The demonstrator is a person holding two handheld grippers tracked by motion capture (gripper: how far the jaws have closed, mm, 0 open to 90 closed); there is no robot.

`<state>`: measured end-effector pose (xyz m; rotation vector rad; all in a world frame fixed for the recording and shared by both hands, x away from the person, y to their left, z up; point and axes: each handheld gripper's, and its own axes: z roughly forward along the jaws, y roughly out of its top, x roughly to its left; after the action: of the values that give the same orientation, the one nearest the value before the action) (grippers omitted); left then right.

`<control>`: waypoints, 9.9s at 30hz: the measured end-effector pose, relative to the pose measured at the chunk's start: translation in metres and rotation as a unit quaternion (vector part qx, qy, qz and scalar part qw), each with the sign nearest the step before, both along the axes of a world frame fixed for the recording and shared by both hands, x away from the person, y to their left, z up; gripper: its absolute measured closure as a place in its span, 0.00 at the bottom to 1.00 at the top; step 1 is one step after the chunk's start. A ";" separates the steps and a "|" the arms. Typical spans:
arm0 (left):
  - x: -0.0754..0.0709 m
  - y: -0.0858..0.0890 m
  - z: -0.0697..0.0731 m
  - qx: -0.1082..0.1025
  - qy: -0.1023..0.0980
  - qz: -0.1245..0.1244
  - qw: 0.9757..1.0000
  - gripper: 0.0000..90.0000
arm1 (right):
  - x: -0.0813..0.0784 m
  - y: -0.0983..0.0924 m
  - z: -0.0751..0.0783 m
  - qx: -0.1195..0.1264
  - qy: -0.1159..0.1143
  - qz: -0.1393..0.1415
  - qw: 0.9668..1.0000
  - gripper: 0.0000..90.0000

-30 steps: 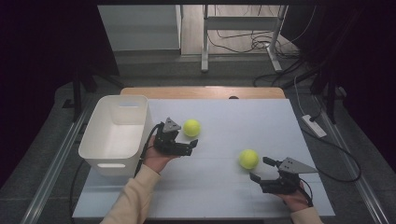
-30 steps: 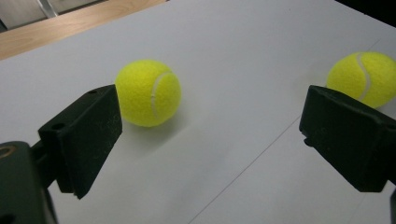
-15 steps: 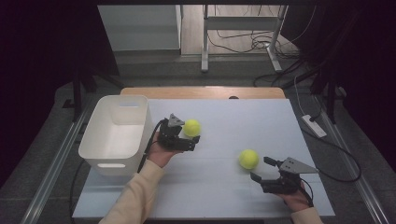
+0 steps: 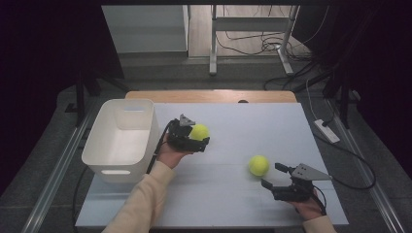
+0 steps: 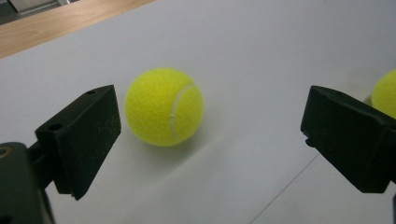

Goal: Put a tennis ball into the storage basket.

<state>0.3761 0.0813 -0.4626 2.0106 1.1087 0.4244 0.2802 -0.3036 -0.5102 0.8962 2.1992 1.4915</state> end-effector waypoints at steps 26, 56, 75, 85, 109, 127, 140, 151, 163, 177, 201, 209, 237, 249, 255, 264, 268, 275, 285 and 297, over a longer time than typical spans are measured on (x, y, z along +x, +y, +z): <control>0.025 -0.003 -0.004 0.018 0.014 0.019 1.000 0.07 | 0.001 0.000 -0.001 -0.004 0.002 0.001 1.000 0.16; 0.055 -0.011 -0.023 0.039 0.050 0.027 0.998 0.06 | 0.001 -0.001 -0.002 -0.004 0.003 0.000 1.000 0.16; 0.069 -0.011 -0.047 0.049 0.089 0.031 0.994 0.06 | 0.001 -0.002 -0.002 -0.004 0.004 -0.003 1.000 0.16; 0.068 -0.016 -0.048 0.060 0.089 0.017 0.994 0.29 | 0.002 -0.003 -0.003 -0.004 0.004 -0.006 1.000 0.16; 0.048 -0.001 -0.015 0.012 0.057 -0.001 0.998 0.29 | 0.002 -0.004 -0.002 -0.002 0.004 -0.011 1.000 0.16; 0.034 0.007 -0.002 -0.020 0.031 -0.012 0.999 0.29 | 0.002 -0.004 -0.002 -0.001 0.004 -0.011 1.000 0.16; 0.020 0.007 0.013 -0.035 0.003 -0.027 0.999 0.29 | 0.002 -0.005 -0.001 0.003 0.002 -0.013 1.000 0.16; 0.010 0.011 0.023 -0.047 -0.011 -0.034 0.998 0.29 | 0.003 -0.005 -0.001 0.002 0.000 -0.014 1.000 0.16; -0.001 0.017 0.033 -0.070 -0.025 -0.038 0.996 0.29 | 0.004 -0.005 -0.002 0.001 0.001 -0.016 1.000 0.16; -0.016 0.024 0.047 -0.085 -0.051 -0.040 0.994 0.29 | 0.003 -0.006 -0.002 0.002 0.002 -0.019 1.000 0.16; -0.027 0.033 0.061 -0.103 -0.076 -0.040 0.991 0.29 | 0.004 -0.006 -0.001 0.005 -0.002 -0.018 1.000 0.16; -0.032 0.037 0.067 -0.112 -0.083 -0.038 0.990 0.29 | 0.004 -0.006 -0.001 0.003 -0.001 -0.019 1.000 0.16; -0.047 0.062 0.089 -0.139 -0.109 -0.023 0.984 0.29 | 0.005 -0.005 0.000 0.005 -0.002 -0.019 1.000 0.16; -0.051 0.077 0.095 -0.146 -0.113 -0.013 0.983 0.29 | 0.005 -0.004 0.000 0.006 -0.004 -0.020 1.000 0.16; -0.052 0.083 0.095 -0.149 -0.116 -0.007 0.982 0.29 | 0.005 -0.004 0.000 0.003 -0.004 -0.021 1.000 0.16; -0.050 0.088 0.096 -0.148 -0.116 0.003 0.982 0.29 | 0.004 -0.005 0.000 0.003 -0.004 -0.022 1.000 0.16; -0.048 0.091 0.096 -0.146 -0.116 0.010 0.982 0.29 | 0.004 -0.005 0.000 0.002 -0.005 -0.021 1.000 0.16; -0.046 0.098 0.096 -0.141 -0.116 0.024 0.983 0.29 | 0.004 -0.005 0.000 0.002 -0.005 -0.022 1.000 0.16; -0.042 0.116 0.099 -0.138 -0.117 0.054 0.982 0.29 | 0.004 -0.006 0.001 0.004 -0.006 -0.024 1.000 0.16; -0.033 0.133 0.096 -0.124 -0.107 0.083 0.983 0.29 | 0.003 -0.005 0.001 0.004 -0.005 -0.024 1.000 0.16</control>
<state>0.3427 0.2145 -0.3667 1.6224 1.1372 0.5470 0.2836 -0.3087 -0.5094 0.9353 2.1510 1.4803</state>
